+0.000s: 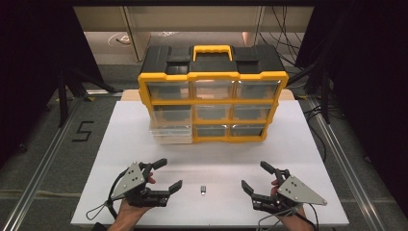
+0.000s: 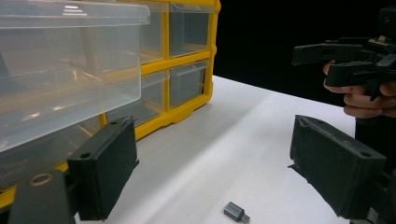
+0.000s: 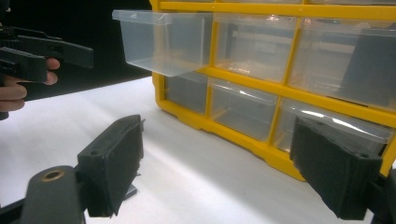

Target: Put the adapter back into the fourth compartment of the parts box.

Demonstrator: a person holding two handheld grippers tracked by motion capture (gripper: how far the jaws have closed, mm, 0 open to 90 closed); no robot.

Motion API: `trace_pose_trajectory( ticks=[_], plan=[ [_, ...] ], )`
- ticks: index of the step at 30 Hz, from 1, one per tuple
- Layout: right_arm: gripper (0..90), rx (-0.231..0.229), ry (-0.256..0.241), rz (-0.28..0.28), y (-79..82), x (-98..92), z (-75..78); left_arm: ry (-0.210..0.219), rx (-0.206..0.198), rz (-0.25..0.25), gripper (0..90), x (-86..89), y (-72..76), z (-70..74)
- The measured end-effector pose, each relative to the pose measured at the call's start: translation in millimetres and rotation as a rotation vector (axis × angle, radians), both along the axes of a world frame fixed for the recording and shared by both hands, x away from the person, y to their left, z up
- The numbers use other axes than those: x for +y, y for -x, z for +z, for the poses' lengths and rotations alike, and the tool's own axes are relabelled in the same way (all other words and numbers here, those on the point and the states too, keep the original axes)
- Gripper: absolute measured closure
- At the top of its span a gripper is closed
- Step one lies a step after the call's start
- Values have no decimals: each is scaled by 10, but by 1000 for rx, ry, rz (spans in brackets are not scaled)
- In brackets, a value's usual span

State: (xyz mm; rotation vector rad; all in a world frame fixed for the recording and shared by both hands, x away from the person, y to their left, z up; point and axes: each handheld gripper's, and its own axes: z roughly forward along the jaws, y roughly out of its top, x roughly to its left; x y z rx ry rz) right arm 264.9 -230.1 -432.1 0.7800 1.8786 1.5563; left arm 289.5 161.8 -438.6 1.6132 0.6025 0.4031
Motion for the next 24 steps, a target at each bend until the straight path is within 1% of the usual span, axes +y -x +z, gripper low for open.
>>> trace_pose_trajectory(
  ticks=[6,12,19,23,24],
  plan=[
    [184,-1,2,2,1,2,-1,-2,8,-4,147,-7,-8,-5],
    [185,-3,4,3,3,4,0,-5,3,-5,148,-17,-11,2],
    [186,-1,1,5,3,5,0,-11,8,-8,150,-23,-20,6],
    [187,1,2,4,3,4,-1,-27,5,-13,150,-45,-22,11],
    [187,1,3,4,2,5,-2,-39,-10,-11,150,-52,-19,26]
  ],
)
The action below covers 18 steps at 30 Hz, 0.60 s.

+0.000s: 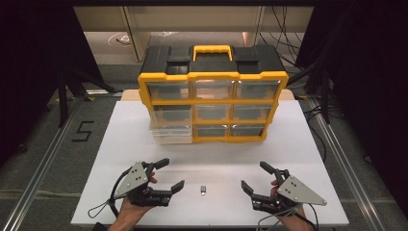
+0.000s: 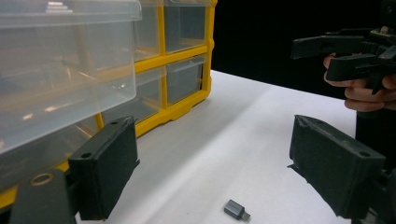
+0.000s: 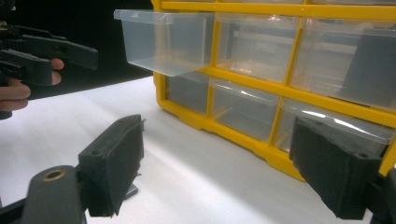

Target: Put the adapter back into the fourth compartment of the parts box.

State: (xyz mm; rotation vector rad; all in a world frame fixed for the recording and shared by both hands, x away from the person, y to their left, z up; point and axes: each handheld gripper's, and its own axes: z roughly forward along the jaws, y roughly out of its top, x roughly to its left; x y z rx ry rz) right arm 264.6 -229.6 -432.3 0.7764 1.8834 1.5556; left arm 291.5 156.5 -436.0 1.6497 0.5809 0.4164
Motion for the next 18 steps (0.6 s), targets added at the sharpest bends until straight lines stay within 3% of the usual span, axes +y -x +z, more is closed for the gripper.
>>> trace_pose_trajectory(
  ticks=[4,13,16,18],
  plan=[
    [187,1,-1,1,-2,0,-1,5,-1,5,154,4,-4,21],
    [189,4,1,1,-4,1,-5,-39,45,-3,154,-40,-26,30],
    [190,4,4,1,-3,2,-7,-53,66,-6,154,-66,-33,33],
    [190,4,4,0,-6,2,-9,-44,115,-18,154,-96,-44,41]
  ],
)
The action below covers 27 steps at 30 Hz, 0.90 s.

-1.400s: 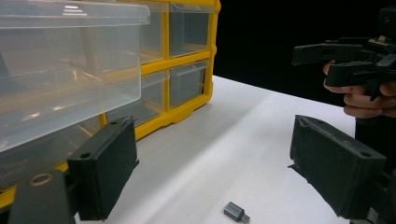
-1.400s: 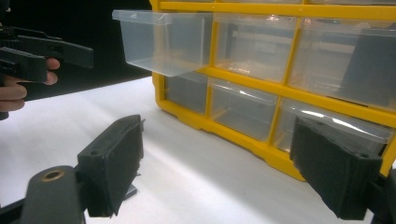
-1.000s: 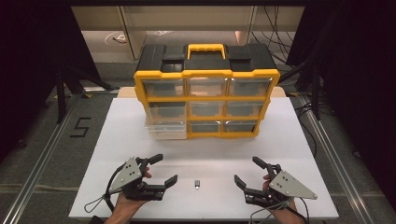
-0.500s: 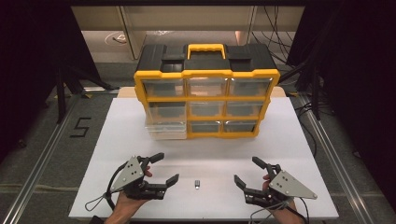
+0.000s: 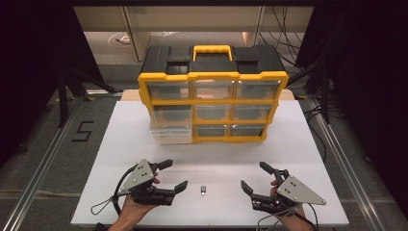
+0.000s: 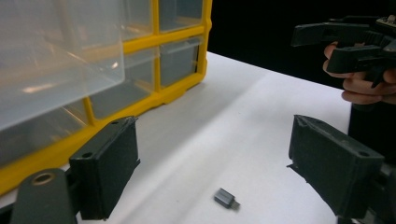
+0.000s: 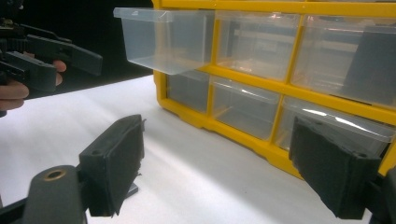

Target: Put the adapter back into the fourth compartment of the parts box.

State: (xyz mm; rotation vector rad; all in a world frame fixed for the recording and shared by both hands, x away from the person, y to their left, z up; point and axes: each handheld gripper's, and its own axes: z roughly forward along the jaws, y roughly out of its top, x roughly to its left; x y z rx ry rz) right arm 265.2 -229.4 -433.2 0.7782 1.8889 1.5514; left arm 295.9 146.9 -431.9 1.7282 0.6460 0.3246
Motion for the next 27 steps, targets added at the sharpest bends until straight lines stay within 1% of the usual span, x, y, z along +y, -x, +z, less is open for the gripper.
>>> trace_pose_trajectory(
  ticks=[1,2,4,5,6,7,9,10,12,13,16,19,21,24,25,26,27],
  plan=[
    [191,1,-1,-1,0,1,-1,0,0,0,158,0,0,0],
    [191,2,-1,-2,-2,1,-3,-11,10,-17,162,-23,-1,0],
    [191,2,-2,-1,-6,1,-6,-28,28,-21,163,-53,-2,-3],
    [191,2,-1,-1,-8,0,-8,-28,28,-21,163,-53,-2,-3],
    [191,3,0,-1,-7,1,-9,-54,53,-23,163,-87,-15,-9],
    [191,3,0,-1,-7,1,-9,-54,53,-23,163,-87,-15,-9],
    [191,5,0,-1,-7,2,-10,-77,79,-23,163,-123,-32,-23],
    [191,6,0,-2,-7,3,-10,-102,97,-26,163,-157,-46,-36],
    [191,3,-1,-1,-8,3,-11,-120,113,-34,163,-184,-58,-40],
    [191,3,-1,-1,-8,3,-11,-120,113,-34,163,-184,-58,-40],
    [192,4,0,-1,-8,-1,-10,-143,131,-37,163,-217,-75,-40],
    [192,2,0,-1,-7,0,-8,-157,150,-41,163,-262,-93,-42],
    [192,3,0,-1,-7,0,-9,-164,153,-41,168,-277,-97,-44],
    [192,7,-1,-2,-9,3,-13,-179,169,-51,179,-336,-112,-62],
    [192,10,0,-1,-9,2,-13,-190,170,-57,184,-359,-119,-68],
    [192,7,1,0,-8,3,-14,-211,174,-63,186,-411,-127,-83],
    [192,7,1,0,-8,3,-14,-211,174,-63,188,-411,-127,-83]
  ],
)
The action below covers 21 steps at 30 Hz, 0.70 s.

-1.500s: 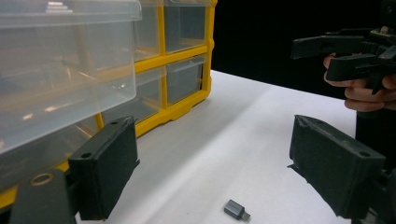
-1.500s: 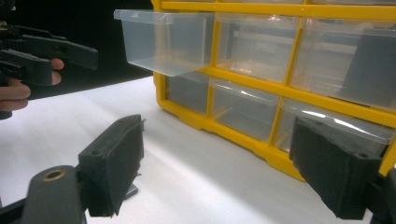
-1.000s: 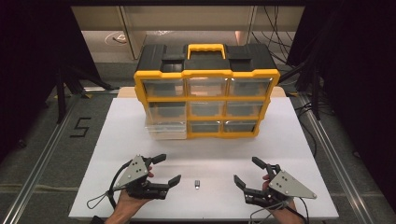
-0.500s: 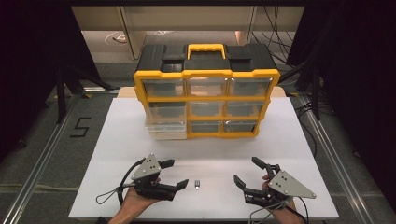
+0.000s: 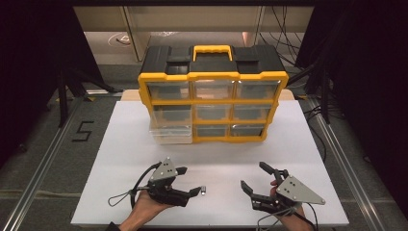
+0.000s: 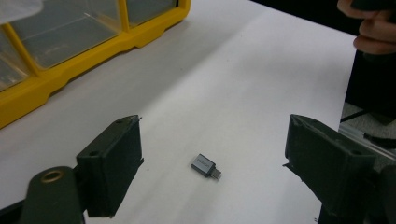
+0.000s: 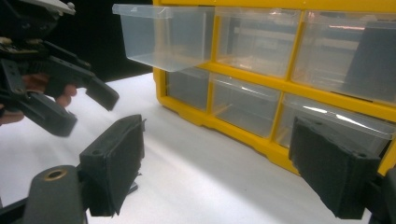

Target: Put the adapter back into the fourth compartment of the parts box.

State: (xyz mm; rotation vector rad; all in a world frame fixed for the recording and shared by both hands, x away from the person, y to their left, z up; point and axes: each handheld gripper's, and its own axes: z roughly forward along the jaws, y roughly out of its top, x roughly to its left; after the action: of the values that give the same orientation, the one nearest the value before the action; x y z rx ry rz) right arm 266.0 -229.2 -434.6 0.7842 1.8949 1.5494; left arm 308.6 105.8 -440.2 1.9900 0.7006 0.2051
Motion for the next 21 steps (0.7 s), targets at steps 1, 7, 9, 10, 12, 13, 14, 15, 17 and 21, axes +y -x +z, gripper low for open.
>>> trace_pose_trajectory(
  ticks=[1,7,9,10,12,13,14,15,17,21],
  plan=[
    [192,-3,-2,1,2,-3,4,-11,2,-4,190,-27,-4,-9],
    [192,-2,-5,-2,0,-7,5,-58,17,-27,193,-157,-20,-54],
    [192,0,-3,1,1,-3,3,-65,21,-31,203,-184,-31,-61],
    [192,-2,-3,1,3,-3,4,-71,27,-34,204,-203,-42,-67],
    [192,-2,-6,0,4,-4,7,-69,32,-36,219,-211,-48,-71],
    [192,-1,-6,-1,3,-6,6,-67,45,-39,221,-228,-60,-80],
    [192,-1,-4,-2,2,-6,5,-73,47,-39,221,-236,-66,-84],
    [192,-1,-4,-1,3,-5,5,-79,48,-42,221,-244,-71,-89],
    [192,-2,-5,1,5,-4,8,-91,48,-43,222,-258,-82,-99],
    [192,-2,-4,1,3,-4,6,-108,53,-46,228,-283,-98,-107]
  ],
)
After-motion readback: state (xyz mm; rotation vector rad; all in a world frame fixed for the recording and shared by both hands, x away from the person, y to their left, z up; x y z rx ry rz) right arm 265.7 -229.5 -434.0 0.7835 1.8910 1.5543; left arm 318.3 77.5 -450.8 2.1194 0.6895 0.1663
